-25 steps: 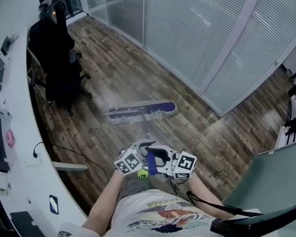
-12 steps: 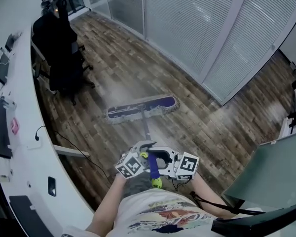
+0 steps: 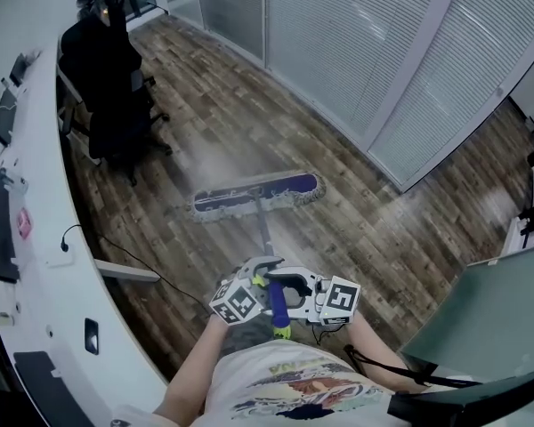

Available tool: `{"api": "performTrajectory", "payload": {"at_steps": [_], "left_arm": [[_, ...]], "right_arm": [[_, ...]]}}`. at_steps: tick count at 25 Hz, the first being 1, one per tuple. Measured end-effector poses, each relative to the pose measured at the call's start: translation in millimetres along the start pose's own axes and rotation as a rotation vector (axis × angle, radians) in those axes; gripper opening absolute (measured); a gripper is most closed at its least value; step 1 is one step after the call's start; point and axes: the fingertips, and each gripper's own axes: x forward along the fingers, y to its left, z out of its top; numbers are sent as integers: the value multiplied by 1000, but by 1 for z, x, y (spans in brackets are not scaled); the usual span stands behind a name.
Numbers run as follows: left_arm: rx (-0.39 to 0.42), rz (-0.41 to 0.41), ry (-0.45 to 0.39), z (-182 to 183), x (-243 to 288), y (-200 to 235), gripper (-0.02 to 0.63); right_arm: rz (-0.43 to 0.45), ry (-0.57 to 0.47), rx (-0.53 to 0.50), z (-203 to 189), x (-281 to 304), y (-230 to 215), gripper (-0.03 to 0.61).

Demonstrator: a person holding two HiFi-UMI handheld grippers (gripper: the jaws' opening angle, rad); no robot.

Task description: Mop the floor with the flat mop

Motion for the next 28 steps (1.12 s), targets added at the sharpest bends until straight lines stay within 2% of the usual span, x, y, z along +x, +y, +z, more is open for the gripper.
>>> {"api": "performTrajectory", "payload": {"at_steps": [5,11,16,22,28], "left_arm": [[-16,42,-22,-6,-2,48,160],[-41,59,-27,-10,-5,145,160],[-17,45,6,-11,-7,219,158],[-8,47,33,-19,6,279,158],[-5,67,55,-28,22,382,158]], "right_arm": [[43,39,-9,11,18,-41,284],[59,57,3,43,51,-124,285],[49,17,2,72,73,-191,284],[65,1,11,85,81,-250,287],[90,-16,8,110,99,-348,287]]}}
